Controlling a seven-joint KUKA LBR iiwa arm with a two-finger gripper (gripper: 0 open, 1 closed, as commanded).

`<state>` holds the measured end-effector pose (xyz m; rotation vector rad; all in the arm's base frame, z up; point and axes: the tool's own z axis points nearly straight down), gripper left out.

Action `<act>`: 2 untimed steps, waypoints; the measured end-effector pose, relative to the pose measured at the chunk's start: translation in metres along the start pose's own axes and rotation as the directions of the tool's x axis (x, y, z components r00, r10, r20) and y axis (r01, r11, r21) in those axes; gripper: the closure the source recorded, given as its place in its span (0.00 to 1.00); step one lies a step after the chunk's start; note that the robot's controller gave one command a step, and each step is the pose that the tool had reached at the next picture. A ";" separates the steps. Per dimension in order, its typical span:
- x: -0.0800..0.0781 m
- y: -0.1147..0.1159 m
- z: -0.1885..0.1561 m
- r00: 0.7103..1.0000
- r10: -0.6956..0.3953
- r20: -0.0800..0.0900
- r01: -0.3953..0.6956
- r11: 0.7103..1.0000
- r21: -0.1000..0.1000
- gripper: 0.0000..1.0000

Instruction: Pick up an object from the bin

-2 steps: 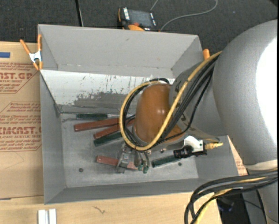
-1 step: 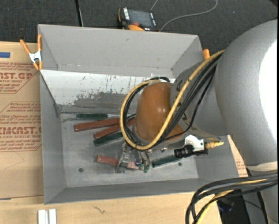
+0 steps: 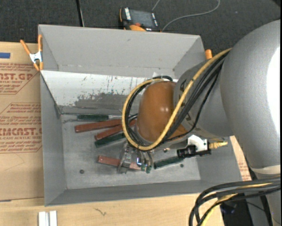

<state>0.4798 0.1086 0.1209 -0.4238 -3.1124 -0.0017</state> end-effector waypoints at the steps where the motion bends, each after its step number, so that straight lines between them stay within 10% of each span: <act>1: 0.000 0.001 -0.041 1.000 0.000 0.002 0.000 1.000 -0.001 1.00; 2: 0.000 0.001 -0.063 1.000 -0.001 0.002 0.001 1.000 -0.001 1.00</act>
Offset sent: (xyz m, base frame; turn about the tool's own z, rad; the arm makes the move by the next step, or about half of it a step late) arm 0.0000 0.0001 0.0391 0.0000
